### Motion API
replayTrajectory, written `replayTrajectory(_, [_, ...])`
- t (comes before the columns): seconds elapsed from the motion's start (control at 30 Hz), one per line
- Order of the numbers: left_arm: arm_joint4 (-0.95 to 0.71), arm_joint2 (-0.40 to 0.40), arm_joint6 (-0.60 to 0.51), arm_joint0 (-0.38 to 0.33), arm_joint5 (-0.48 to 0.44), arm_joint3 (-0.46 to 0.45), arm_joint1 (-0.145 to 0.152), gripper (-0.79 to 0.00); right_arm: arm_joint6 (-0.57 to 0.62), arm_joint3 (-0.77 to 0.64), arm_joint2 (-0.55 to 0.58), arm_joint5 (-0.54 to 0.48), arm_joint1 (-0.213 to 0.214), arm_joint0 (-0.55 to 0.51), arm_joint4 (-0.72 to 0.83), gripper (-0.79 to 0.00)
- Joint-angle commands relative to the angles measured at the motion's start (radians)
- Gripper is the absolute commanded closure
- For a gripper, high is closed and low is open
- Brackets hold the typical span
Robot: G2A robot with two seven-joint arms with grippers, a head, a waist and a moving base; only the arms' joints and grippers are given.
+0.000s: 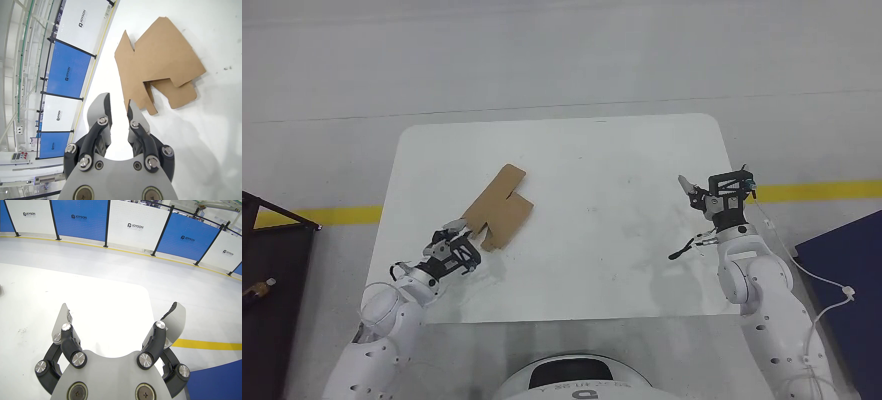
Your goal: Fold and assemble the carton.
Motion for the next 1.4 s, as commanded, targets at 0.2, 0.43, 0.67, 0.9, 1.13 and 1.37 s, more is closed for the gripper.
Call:
replayTrajectory(0.2, [0.056, -0.004, -0.011, 0.006, -0.002, -0.002, 0.005, -0.785, 0.000, 0.000, 0.000, 0.000, 0.000, 0.000, 0.000, -0.785])
replayTrajectory(0.43, [0.040, 0.013, -0.029, -0.013, 0.001, 0.015, 0.002, -0.733, 0.000, 0.000, 0.000, 0.000, 0.000, 0.000, 0.000, -0.785])
replayTrajectory(0.67, [-0.003, 0.039, -0.042, -0.071, -0.005, 0.060, -0.006, -0.588, 0.000, 0.000, 0.000, 0.000, 0.000, 0.000, 0.000, -0.785])
replayTrajectory(0.9, [-0.018, 0.073, -0.046, -0.122, -0.014, 0.100, -0.013, -0.508, 0.000, 0.000, 0.000, 0.000, 0.000, 0.000, 0.000, -0.785])
replayTrajectory(1.13, [-0.017, 0.098, -0.058, -0.170, -0.024, 0.144, -0.017, -0.428, 0.000, 0.000, 0.000, 0.000, 0.000, 0.000, 0.000, -0.785])
replayTrajectory(1.37, [-0.027, 0.119, -0.068, -0.214, -0.032, 0.189, -0.023, -0.379, 0.000, 0.000, 0.000, 0.000, 0.000, 0.000, 0.000, -0.785])
